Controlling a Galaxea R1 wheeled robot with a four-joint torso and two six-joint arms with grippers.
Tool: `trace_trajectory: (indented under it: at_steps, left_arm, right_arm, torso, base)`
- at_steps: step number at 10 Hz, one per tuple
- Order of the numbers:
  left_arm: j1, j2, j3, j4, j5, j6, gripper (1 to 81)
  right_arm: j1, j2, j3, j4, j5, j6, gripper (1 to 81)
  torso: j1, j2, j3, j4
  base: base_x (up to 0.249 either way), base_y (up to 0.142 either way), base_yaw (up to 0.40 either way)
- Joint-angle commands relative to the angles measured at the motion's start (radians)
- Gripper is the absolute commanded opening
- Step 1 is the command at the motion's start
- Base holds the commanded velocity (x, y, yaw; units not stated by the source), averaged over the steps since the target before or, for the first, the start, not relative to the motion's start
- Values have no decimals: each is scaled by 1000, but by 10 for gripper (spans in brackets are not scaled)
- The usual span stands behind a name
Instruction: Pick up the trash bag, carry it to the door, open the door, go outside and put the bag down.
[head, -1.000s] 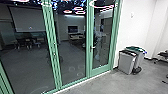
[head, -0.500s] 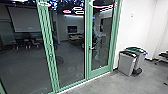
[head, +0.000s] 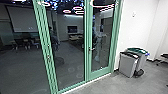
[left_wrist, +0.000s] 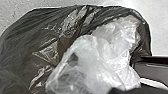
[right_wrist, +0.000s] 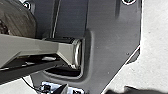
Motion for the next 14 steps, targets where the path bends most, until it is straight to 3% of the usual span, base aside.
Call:
trace_trajectory:
  at_steps: [1,5,7,14]
  left_arm:
    - [-67,0,1,-4,75,2,10]
    - [-66,0,1,-5,72,4,10]
    - [-53,3,6,-4,3,4,10]
    - [-51,3,9,-4,-2,4,10]
  right_arm:
    - [49,-2,3,-6,-55,-3,811]
    - [38,-2,3,-6,-53,-3,811]
    - [35,3,5,-6,-49,-3,811]
    - [33,12,3,-4,-49,-3,811]
  torso:
    - [0,0,0,0]
    - [0,0,0,0]
    - [0,0,0,0]
    - [0,0,0,0]
  base:
    - [159,0,0]
    - [159,0,0]
    - [159,0,0]
    - [159,0,0]
